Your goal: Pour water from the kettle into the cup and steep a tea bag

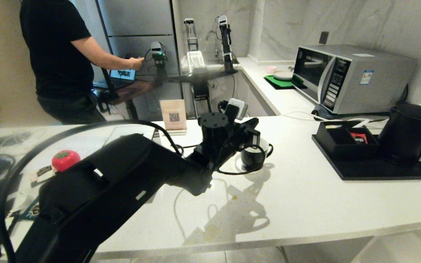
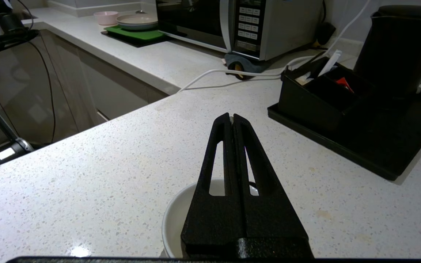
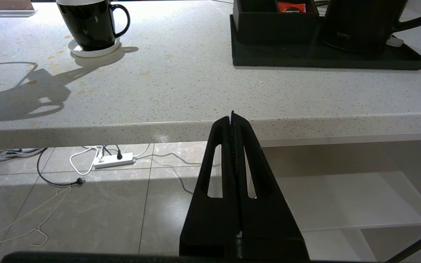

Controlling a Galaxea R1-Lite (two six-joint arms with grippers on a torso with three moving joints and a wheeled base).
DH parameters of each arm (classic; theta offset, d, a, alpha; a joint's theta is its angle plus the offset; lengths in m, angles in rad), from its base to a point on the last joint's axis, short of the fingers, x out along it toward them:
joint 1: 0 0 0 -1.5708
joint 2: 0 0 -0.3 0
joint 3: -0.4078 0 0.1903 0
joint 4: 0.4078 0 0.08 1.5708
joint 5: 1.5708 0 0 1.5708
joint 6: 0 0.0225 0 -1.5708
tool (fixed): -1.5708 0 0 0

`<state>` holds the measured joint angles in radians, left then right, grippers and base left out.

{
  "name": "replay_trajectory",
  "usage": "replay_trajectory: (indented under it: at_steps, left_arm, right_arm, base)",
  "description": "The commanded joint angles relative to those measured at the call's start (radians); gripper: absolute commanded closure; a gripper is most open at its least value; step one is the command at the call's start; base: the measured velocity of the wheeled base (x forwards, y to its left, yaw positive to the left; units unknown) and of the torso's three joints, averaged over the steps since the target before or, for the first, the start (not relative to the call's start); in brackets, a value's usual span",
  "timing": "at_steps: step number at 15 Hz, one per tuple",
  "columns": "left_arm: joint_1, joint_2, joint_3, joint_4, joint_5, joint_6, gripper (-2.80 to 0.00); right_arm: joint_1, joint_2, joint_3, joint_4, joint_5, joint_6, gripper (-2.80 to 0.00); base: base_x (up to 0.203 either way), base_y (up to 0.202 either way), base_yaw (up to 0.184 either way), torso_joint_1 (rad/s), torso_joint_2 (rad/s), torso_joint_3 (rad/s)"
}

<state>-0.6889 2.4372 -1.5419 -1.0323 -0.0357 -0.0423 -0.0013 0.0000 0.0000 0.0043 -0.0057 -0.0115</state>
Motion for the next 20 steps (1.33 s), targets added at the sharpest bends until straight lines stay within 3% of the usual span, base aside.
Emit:
replay_trajectory:
  at_steps: [1,11,20]
  left_arm:
    - [0.0,0.002,-0.004,-0.005,-0.001,-0.001,0.0]
    - [-0.001,-0.039,-0.128,0.026,0.0,0.001,0.0]
    - [0.003,-0.041,-0.132,0.026,0.0,0.001,0.0]
  right_arm:
    - [0.0,0.002,0.0,0.0,0.0,-0.001,0.0]
    - [0.0,0.002,0.0,0.0,0.0,-0.001,0.0]
    - [0.0,0.002,0.0,0.0,0.0,-0.001,0.0]
  base:
    - [0.0,0.0,0.0,0.0,0.0,0.0]
    - [0.0,0.0,0.0,0.0,0.0,0.0]
    - [0.0,0.0,0.0,0.0,0.0,0.0]
